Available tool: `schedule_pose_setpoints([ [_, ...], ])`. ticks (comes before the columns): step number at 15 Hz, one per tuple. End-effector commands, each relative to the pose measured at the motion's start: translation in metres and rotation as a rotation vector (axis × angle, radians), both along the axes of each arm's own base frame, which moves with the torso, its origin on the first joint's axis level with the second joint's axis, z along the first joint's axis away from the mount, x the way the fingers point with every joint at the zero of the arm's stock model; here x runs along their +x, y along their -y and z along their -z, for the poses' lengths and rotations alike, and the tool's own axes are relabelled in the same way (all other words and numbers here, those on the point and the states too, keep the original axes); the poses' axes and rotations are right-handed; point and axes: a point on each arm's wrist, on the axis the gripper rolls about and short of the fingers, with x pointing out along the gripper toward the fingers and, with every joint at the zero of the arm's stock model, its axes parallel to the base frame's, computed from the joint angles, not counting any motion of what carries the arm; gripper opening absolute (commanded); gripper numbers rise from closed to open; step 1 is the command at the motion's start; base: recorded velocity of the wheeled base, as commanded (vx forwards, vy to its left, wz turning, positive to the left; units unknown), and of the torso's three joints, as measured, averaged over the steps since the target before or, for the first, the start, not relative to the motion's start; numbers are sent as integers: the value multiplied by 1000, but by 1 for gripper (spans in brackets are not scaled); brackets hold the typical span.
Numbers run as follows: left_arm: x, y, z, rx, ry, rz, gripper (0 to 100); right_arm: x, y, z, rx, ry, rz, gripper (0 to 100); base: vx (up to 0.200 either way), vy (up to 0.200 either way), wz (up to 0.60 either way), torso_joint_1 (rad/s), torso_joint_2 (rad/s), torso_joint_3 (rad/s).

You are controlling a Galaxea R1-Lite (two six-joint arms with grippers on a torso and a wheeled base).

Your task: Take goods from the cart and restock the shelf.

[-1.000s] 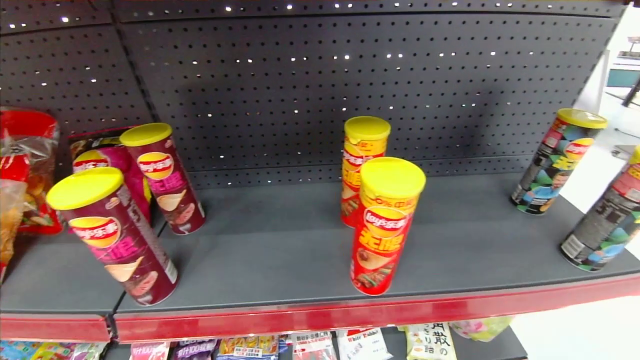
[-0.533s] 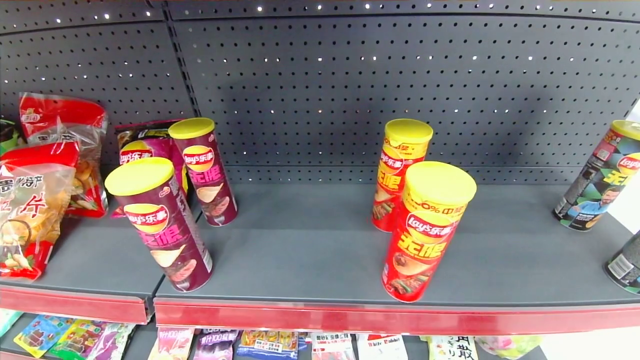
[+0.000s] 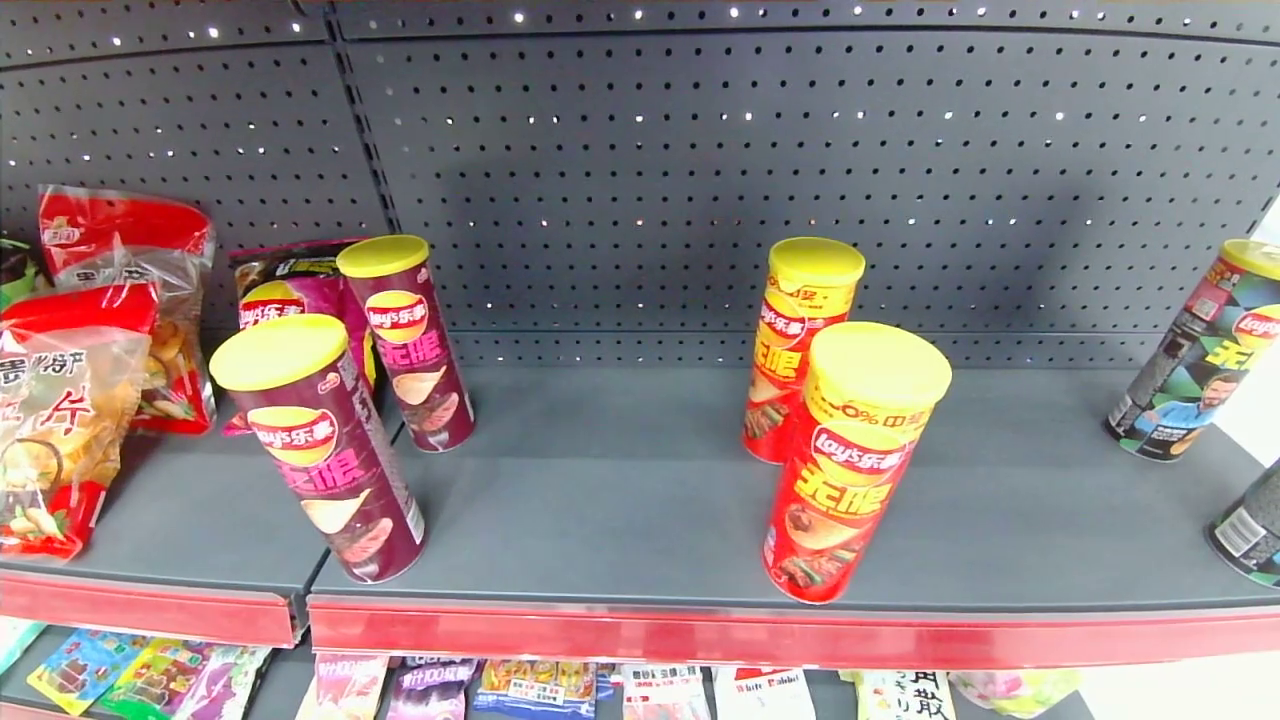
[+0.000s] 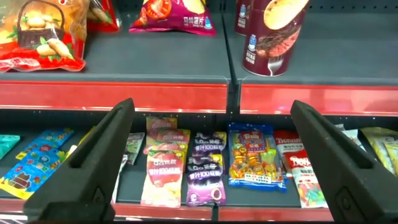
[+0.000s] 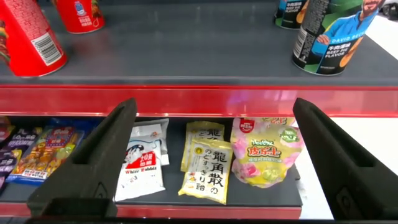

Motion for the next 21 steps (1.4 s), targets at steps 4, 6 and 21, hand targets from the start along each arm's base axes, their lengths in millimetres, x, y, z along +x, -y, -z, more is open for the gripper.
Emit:
schedule_pose_setpoints([
  [4, 0, 0, -1, -2, 5, 0, 100, 0, 0, 0, 3, 0, 0, 100, 0, 0, 0, 0, 0, 0],
  [6, 0, 0, -1, 0, 5, 0, 100, 0, 0, 0, 3, 0, 0, 100, 0, 0, 0, 0, 0, 0],
  [21, 0, 0, 0, -2, 2, 0, 100, 0, 0, 0, -3, 0, -2, 100, 0, 0, 0, 0, 0, 0],
])
